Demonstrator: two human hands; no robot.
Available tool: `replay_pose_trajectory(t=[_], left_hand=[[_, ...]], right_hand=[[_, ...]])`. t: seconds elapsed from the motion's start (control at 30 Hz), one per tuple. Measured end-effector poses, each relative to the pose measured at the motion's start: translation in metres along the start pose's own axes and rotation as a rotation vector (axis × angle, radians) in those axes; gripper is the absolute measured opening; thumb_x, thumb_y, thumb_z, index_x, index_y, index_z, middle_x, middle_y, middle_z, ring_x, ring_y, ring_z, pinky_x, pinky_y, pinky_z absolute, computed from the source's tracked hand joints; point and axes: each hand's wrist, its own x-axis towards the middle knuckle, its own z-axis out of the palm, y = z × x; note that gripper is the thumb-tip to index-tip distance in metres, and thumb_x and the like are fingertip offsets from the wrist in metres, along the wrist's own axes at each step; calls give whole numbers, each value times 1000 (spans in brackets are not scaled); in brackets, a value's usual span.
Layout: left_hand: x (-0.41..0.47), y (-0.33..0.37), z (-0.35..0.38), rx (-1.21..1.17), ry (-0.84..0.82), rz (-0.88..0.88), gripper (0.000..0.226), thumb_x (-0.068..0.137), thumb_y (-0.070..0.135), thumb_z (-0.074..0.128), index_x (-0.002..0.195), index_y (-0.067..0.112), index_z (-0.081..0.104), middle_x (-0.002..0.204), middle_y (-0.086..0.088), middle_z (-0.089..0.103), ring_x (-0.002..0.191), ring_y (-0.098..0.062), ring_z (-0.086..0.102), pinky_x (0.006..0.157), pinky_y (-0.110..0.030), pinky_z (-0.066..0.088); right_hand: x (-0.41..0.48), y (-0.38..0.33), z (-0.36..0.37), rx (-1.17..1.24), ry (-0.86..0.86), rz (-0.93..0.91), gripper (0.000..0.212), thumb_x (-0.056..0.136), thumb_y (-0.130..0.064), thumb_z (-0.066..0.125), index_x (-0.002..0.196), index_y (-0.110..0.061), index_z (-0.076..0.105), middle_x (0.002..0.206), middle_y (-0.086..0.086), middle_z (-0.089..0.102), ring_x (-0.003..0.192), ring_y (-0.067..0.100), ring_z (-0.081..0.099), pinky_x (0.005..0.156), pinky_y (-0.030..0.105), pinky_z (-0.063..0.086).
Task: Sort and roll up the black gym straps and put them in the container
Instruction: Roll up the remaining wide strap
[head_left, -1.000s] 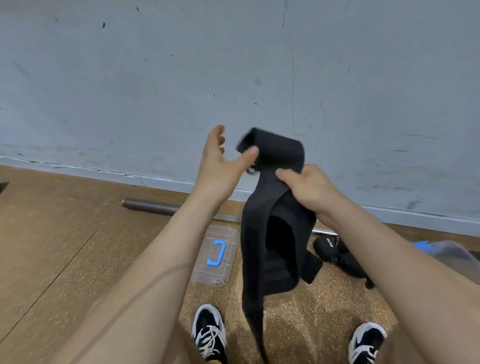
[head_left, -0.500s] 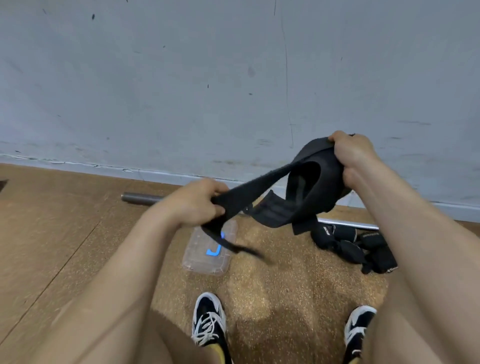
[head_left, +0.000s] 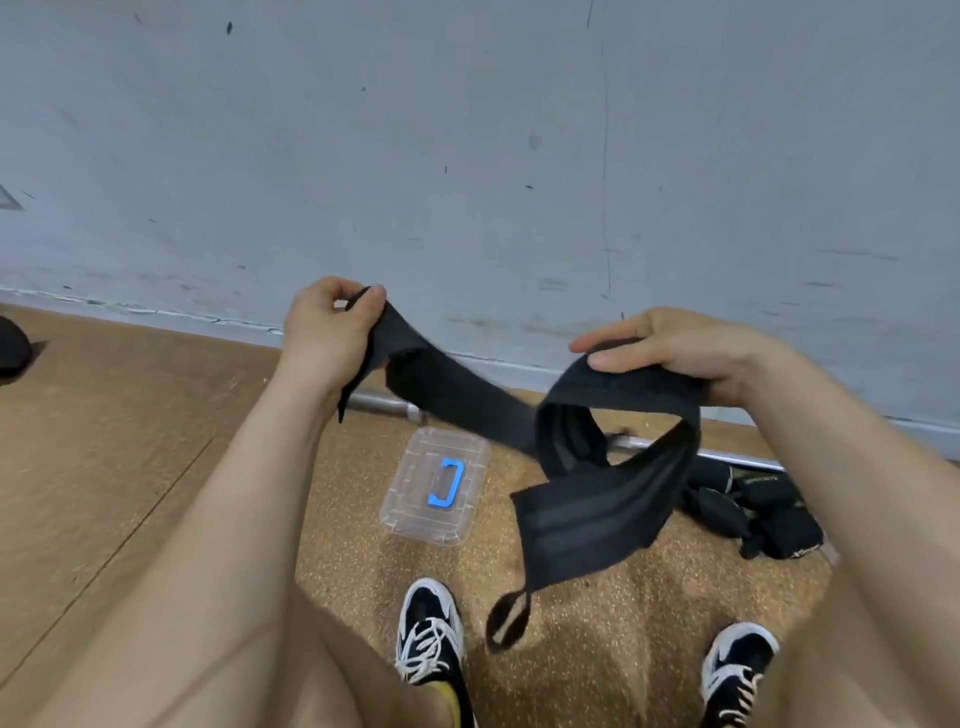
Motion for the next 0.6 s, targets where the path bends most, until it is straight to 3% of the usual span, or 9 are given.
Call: replay_pose_trajectory(t=[0.07, 0.13, 0.2, 0.27, 0.37, 0.4, 0.47, 0.53, 0.6], left_hand=[[3, -2, 0, 55, 1, 16, 15, 97, 26, 61, 99, 10, 62, 89, -11, 64, 76, -22, 62, 71, -37, 59], [1, -5, -3, 199, -98, 36, 21, 94, 26, 65, 113, 19, 58, 93, -11, 66, 77, -22, 62, 74, -34, 56], [-1, -11, -5, 445, -315, 63, 42, 89, 27, 71, 125, 37, 52, 92, -8, 68, 80, -23, 65, 86, -41, 55], [-12, -10, 0, 552, -586, 31, 50, 85, 31, 75, 127, 44, 53, 96, -3, 72, 86, -21, 69, 91, -42, 54], [-22, -7, 12, 512, -706, 119, 31, 89, 34, 66, 116, 20, 65, 80, 6, 73, 89, -23, 72, 77, -35, 56], [-26, -3, 15, 468, -680, 114, 22, 94, 29, 60, 103, 10, 67, 69, 7, 68, 81, -23, 71, 69, -34, 54], [-31, 3, 19, 349, -659, 47, 27, 102, 30, 50, 91, 14, 70, 62, -6, 64, 61, -20, 62, 56, -31, 48], [-32, 8, 20, 263, -700, 35, 36, 99, 48, 47, 107, 22, 71, 60, -10, 62, 55, -16, 55, 54, -28, 45], [-31, 10, 19, 230, -719, 29, 34, 93, 47, 57, 119, 26, 65, 58, -1, 63, 49, -10, 55, 49, -21, 43]], right_hand=[[-5, -2, -6, 112, -19, -95, 52, 74, -17, 69, 125, -14, 66, 102, 2, 76, 81, 10, 71, 69, 19, 57], [-8, -3, -11, 212, -15, -190, 56, 76, -13, 65, 132, -12, 61, 105, 0, 75, 86, 10, 71, 71, 18, 55], [-12, -8, -9, 340, 5, -286, 54, 82, -8, 60, 136, -8, 56, 99, -2, 76, 81, 8, 71, 67, 17, 55], [-15, -14, -4, 493, 16, -358, 42, 94, -1, 47, 136, -4, 51, 77, -6, 73, 58, 3, 66, 49, 13, 50], [-21, -21, 9, 567, -14, -398, 43, 101, -3, 37, 143, -4, 45, 61, -12, 64, 41, 0, 53, 36, 12, 37], [-20, -20, 11, 572, -33, -402, 43, 101, -3, 37, 144, -4, 44, 60, -12, 64, 40, 0, 53, 36, 11, 37], [-22, -24, 17, 606, -66, -396, 42, 102, -1, 34, 143, -4, 44, 59, -11, 65, 40, 0, 55, 37, 11, 40], [-20, -24, 21, 668, -50, -402, 42, 102, 0, 36, 143, -6, 44, 61, -8, 66, 40, 0, 56, 37, 12, 41], [-17, -24, 24, 766, -10, -398, 46, 102, -2, 40, 145, -15, 44, 61, -9, 64, 39, 1, 54, 36, 13, 40]])
